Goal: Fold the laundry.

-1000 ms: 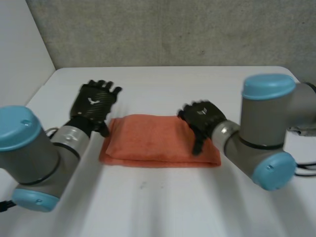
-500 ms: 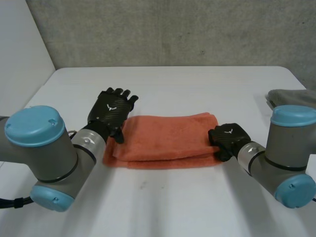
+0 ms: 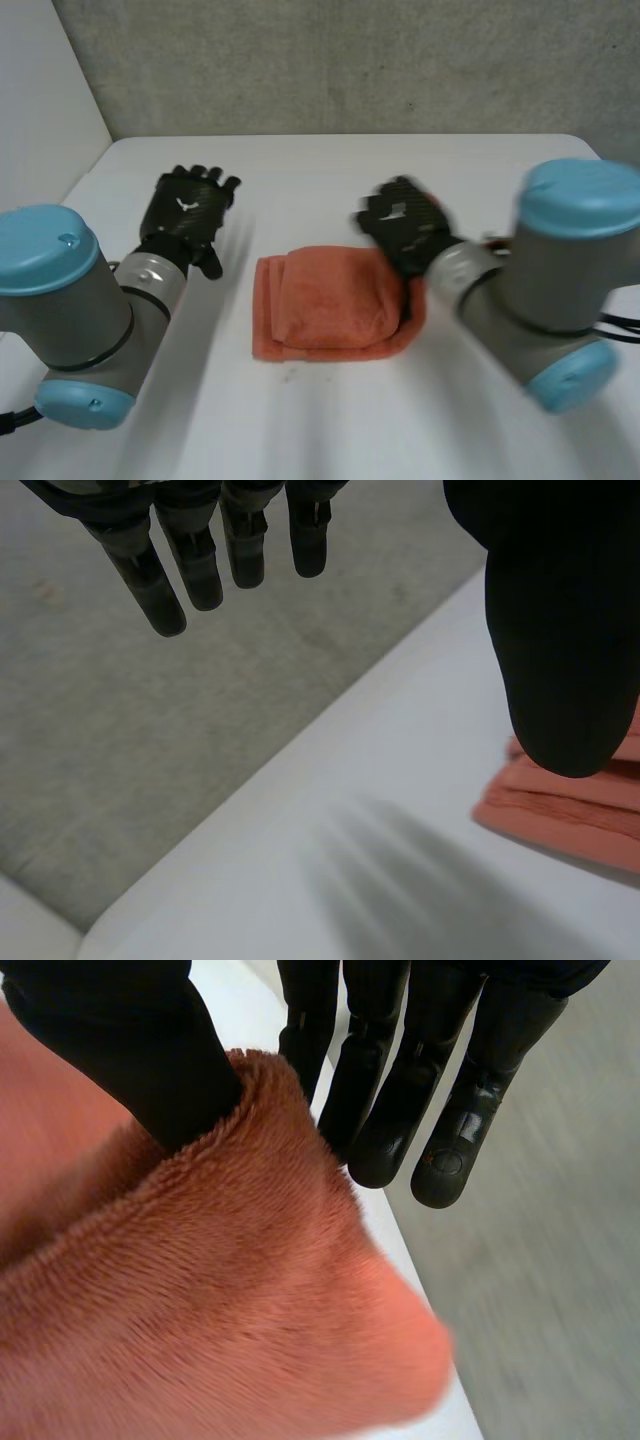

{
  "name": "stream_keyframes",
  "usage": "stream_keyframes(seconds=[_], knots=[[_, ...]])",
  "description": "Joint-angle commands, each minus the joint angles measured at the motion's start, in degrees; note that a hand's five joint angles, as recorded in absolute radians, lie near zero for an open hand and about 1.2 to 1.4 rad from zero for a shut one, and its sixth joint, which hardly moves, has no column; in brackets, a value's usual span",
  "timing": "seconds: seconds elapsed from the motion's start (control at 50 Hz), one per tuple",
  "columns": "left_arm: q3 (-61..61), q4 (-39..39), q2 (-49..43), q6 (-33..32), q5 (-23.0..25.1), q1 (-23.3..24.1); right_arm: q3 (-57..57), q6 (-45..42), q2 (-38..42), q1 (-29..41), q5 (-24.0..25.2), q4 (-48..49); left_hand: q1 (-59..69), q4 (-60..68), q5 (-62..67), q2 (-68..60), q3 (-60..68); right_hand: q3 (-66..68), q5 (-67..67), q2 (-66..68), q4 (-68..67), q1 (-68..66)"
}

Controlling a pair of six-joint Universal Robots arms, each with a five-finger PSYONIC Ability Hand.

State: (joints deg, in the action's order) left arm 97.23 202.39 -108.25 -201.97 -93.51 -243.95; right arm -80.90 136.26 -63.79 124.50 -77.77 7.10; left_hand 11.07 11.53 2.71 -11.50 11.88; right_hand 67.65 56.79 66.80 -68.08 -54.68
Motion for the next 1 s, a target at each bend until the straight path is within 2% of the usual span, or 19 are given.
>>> stream_keyframes(seconds=[0.02, 0.08, 0.12, 0.18, 0.22, 0.26, 0.28, 0.34, 0.42, 0.48, 0.6, 0.8, 0.88, 0.96, 1.0], knots=[[-1.43, -0.07, 1.02, 4.12, -5.54, -0.91, 5.4, 1.11, 10.43, 9.62, 6.22, 2.66, -1.07, -1.53, -2.71, 1.5, -1.88, -2.13, -1.27, -1.28, 2.56, -10.84], [-1.52, -0.07, 1.64, 4.48, -5.72, -2.32, 6.72, 3.21, 12.2, 9.98, 6.84, 2.57, -1.07, -1.53, -2.71, 1.5, -1.88, -35.57, -34.72, -34.72, 36.0, 22.6], [-1.69, -0.07, 1.73, 4.48, -5.63, -2.59, 6.72, 5.94, 11.85, 9.8, 6.84, 2.75, -1.07, -1.53, -2.71, 1.5, -1.88, -40.05, -39.2, -39.2, 40.48, 27.09], [-1.95, -0.07, 1.73, 4.48, -5.45, -1.98, 6.99, 15.68, 10.19, 9.01, 6.23, 2.84, -1.07, -1.53, -2.71, 1.5, -1.88, -57.65, -56.79, -56.8, 58.08, 44.68], [-2.22, -0.15, 1.38, 4.48, -4.58, -1.71, 7.25, 24.18, 8.17, 6.22, 4.48, 2.57, -1.07, -1.53, -2.71, 1.5, -1.88, -57.65, -56.79, -56.8, 58.08, 44.68], [-2.57, -0.15, 1.02, 4.65, -3.26, -1.36, 6.99, 28.87, 6.67, 3.31, 2.98, 2.05, -1.07, -1.53, -2.71, 1.5, -1.88, -57.65, -56.79, -56.8, 58.08, 44.68], [-3.0, -0.15, 0.59, 5.0, -1.17, -0.57, 6.99, 32.37, 5.45, 1.21, 1.76, 0.91, -1.07, -1.53, -2.71, 1.5, -1.88, -57.65, -56.79, -56.8, 58.08, 44.68], [-4.32, -0.24, -1.43, 6.84, 4.01, 2.23, 7.42, 34.78, 4.73, -0.48, 0.95, -1.9, -1.07, -1.53, -2.71, 1.5, -1.88, -57.65, -56.79, -56.8, 58.08, 44.68], [-6.43, -1.47, -4.33, 9.91, 8.51, 5.58, 10.4, 35.57, 7.09, -1.62, -0.01, -7.52, -0.85, -1.32, -2.49, 1.29, -1.67, -57.65, -56.79, -56.8, 58.08, 44.68], [-8.45, -3.05, -6.79, 11.33, 9.58, 6.99, 11.38, 35.83, 8.68, -2.76, -0.71, -9.99, -0.69, -1.15, -2.32, 1.12, -1.5, -57.65, -56.79, -56.8, 58.08, 44.68], [-14.08, -8.23, -13.82, 12.39, 9.67, 9.45, 11.38, 37.24, 9.39, -4.52, -5.2, -11.31, -0.52, -0.98, -2.16, 0.95, -1.33, -57.65, -56.79, -56.8, 58.08, 44.68], [-18.04, -15.27, -18.31, 11.77, 8.88, 9.28, 11.56, 36.63, 9.74, -4.35, -4.94, -11.31, -0.01, -0.48, -1.65, 0.45, -0.83, -57.65, -56.79, -56.8, 58.08, 44.68], [-18.04, -17.2, -17.79, 11.77, 5.81, 8.58, 12.08, 36.54, 10.27, -4.09, -2.66, -11.58, 0.32, -0.14, -1.31, 0.11, -0.49, -57.65, -56.79, -56.8, 58.08, 44.68], [-17.6, -19.13, -16.82, 8.89, 0.45, 7.26, 12.79, 36.36, 11.49, -4.0, 3.57, -11.75, -0.01, -0.47, -1.65, 0.45, -0.83, -57.65, -56.79, -56.8, 58.08, 44.68], [-17.34, -20.01, -16.56, 7.04, -0.44, 6.91, 12.96, 36.45, 12.02, -4.0, 4.46, -11.75, -0.18, -0.64, -1.82, 0.62, -1.0, -57.65, -56.79, -56.8, 58.08, 44.68]])
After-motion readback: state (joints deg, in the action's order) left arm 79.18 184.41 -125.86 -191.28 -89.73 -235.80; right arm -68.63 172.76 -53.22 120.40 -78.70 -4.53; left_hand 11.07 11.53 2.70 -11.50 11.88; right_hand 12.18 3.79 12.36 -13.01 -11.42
